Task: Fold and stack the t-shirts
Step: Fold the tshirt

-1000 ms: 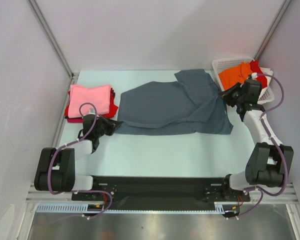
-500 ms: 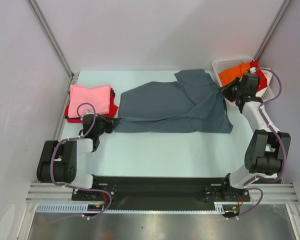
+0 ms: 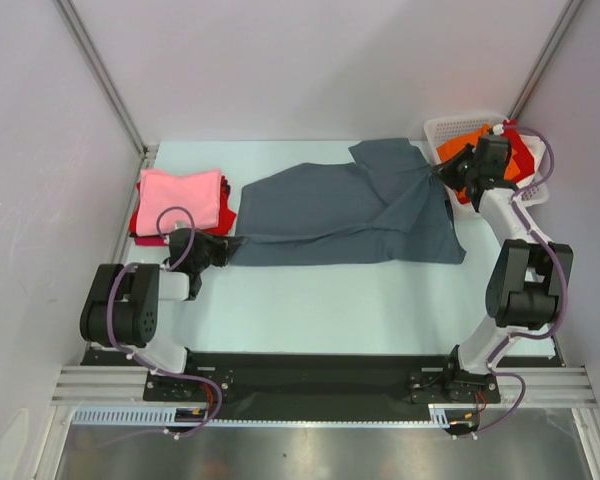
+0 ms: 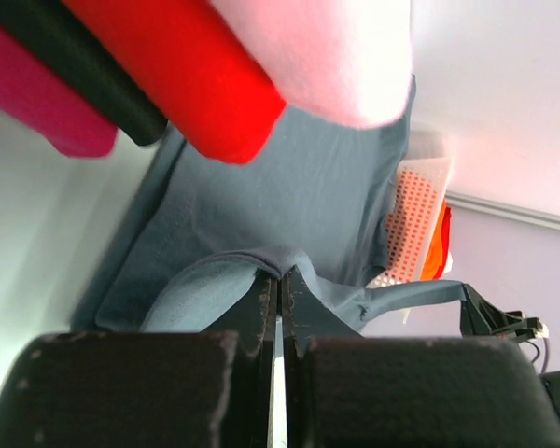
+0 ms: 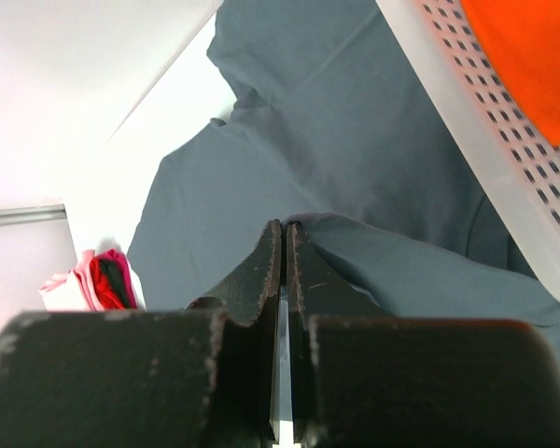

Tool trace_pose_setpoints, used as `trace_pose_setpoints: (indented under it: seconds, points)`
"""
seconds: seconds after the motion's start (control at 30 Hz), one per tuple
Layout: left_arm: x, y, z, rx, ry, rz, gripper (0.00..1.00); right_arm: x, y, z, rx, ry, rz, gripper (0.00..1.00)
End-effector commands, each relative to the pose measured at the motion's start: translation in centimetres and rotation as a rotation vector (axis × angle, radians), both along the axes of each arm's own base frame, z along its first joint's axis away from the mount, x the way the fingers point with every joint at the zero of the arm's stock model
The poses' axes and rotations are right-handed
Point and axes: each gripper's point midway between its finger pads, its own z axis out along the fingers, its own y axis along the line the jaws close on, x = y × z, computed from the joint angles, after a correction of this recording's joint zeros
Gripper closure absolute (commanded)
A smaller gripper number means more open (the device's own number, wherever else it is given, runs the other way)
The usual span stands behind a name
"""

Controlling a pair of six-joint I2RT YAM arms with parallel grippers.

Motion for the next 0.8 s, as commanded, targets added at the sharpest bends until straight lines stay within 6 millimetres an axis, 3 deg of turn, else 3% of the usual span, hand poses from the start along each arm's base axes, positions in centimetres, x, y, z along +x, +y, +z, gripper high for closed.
trace_pose_setpoints:
  seconds: [0.0, 0.03, 0.07, 0.1, 0.13, 0.17, 0.2, 0.23, 0.3, 0.33, 0.37, 0.4, 0.43, 0.47, 0.53, 0.57, 0.6, 0.63, 0.67, 0.77]
  points:
    - [2.3, 1.0, 1.7, 0.004, -0.069, 0.052, 1.00, 2.4, -0.2, 3.0, -0.027, -0.094, -0.010, 1.00]
    - [2.3, 1.0, 1.5, 0.002, -0.063, 0.057, 0.98, 2.9, 0.0, 3.4, -0.029, -0.105, -0.003, 1.00]
    - [2.5, 1.1, 1.4, 0.005, -0.066, 0.062, 0.83, 3.3, 0.1, 3.6, -0.032, -0.112, 0.001, 0.94]
    - [2.6, 1.1, 1.5, 0.012, -0.075, 0.059, 0.74, 3.8, 0.1, 2.7, -0.031, -0.092, 0.004, 0.74]
    - [2.7, 1.1, 1.7, 0.017, -0.077, 0.053, 0.63, 3.8, 0.1, 2.3, -0.031, -0.073, 0.005, 0.61]
    - [2.7, 1.1, 1.6, 0.025, -0.070, 0.052, 0.38, 4.1, 0.2, 2.8, -0.034, -0.077, 0.006, 0.44]
    - [2.6, 1.1, 1.8, 0.044, -0.077, 0.042, 0.31, 3.9, 0.3, 2.7, -0.038, -0.067, 0.006, 0.26]
    - [2.3, 1.1, 2.3, 0.052, -0.085, 0.034, 0.27, 3.5, 0.3, 2.5, -0.045, -0.050, 0.002, 0.23]
    - [1.9, 1.2, 3.0, 0.076, -0.108, 0.029, 0.22, 2.1, 0.3, 1.4, -0.057, -0.025, -0.015, 0.23]
    - [1.1, 1.3, 2.5, 0.089, -0.086, 0.029, 0.21, 1.5, 0.3, 3.6, -0.059, -0.097, -0.025, 0.24]
    - [0.7, 1.5, 4.0, 0.110, -0.129, 0.030, 0.21, 0.8, 0.3, 3.9, -0.039, -0.113, -0.043, 0.25]
    - [0.4, 1.8, 4.3, 0.128, -0.140, 0.044, 0.20, -1.0, 0.4, 1.0, -0.024, -0.063, -0.050, 0.30]
    - [-0.6, 2.0, 3.8, 0.143, -0.119, 0.048, 0.21, -1.8, 0.4, 3.9, -0.022, -0.160, -0.061, 0.32]
    - [-1.1, 2.2, 5.1, 0.165, -0.159, 0.053, 0.21, -2.7, 0.3, 3.3, 0.000, -0.152, -0.091, 0.34]
    - [-2.6, 2.6, 4.4, 0.198, -0.132, 0.075, 0.22, -5.6, 0.2, 1.8, 0.017, -0.145, -0.121, 0.39]
    - [-3.2, 2.7, 5.7, 0.206, -0.174, 0.090, 0.22, -6.5, -0.1, 1.4, 0.019, -0.141, -0.154, 0.39]
    - [-4.2, 2.6, 4.9, 0.216, -0.159, 0.096, 0.22, -7.2, -0.3, 1.2, 0.041, -0.145, -0.180, 0.41]
    - [-4.7, 3.2, 4.3, 0.234, -0.142, 0.132, 0.22, -8.9, -0.3, -1.6, 0.049, -0.094, -0.201, 0.41]
    - [-5.1, 3.4, 4.3, 0.232, -0.148, 0.160, 0.24, -9.9, -0.7, -0.9, 0.051, -0.123, -0.236, 0.43]
    - [-6.5, 3.8, 3.4, 0.229, -0.145, 0.217, 0.26, -12.8, -1.9, -3.0, 0.048, -0.110, -0.327, 0.44]
